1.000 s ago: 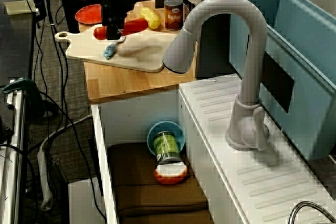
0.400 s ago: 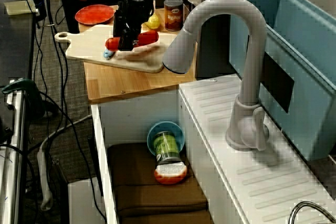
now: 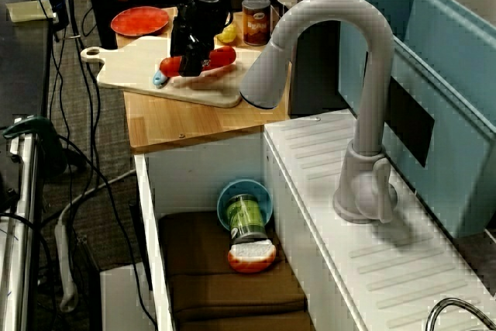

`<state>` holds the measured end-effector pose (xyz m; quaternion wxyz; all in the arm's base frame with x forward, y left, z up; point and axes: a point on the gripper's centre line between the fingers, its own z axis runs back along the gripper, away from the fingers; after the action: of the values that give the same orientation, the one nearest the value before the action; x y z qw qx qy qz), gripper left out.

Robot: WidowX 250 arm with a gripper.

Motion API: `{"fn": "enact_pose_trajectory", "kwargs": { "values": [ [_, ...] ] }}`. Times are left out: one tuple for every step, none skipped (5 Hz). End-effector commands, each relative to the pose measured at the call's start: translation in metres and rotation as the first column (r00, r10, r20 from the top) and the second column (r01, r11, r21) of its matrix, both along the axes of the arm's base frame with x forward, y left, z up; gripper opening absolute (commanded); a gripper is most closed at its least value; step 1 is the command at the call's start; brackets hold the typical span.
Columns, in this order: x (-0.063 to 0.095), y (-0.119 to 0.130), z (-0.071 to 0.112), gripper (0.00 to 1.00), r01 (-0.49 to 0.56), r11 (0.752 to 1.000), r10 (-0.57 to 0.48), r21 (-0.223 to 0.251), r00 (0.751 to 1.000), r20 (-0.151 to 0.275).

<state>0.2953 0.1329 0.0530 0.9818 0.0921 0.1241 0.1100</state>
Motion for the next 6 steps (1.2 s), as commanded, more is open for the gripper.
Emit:
{"fn": "enact_pose_trajectory", "kwargs": {
  "values": [
    [0.008,0.006,0.012,0.0,-0.024,0.999,0.023,0.023,0.999,0.04],
    [0.004,0.006,0.014,1.0,-0.033,0.999,0.03,0.041,0.998,0.057],
    [0.001,0.005,0.012,1.0,-0.029,0.999,0.026,0.037,0.998,0.056],
    [-0.003,0.006,0.009,1.0,-0.041,0.998,0.039,0.05,0.998,0.054],
    [-0.009,0.008,0.007,1.0,-0.079,0.994,0.077,0.076,0.996,0.034],
    [-0.015,0.01,0.012,1.0,-0.129,0.989,0.127,0.074,0.991,0.031]
  ]
}}
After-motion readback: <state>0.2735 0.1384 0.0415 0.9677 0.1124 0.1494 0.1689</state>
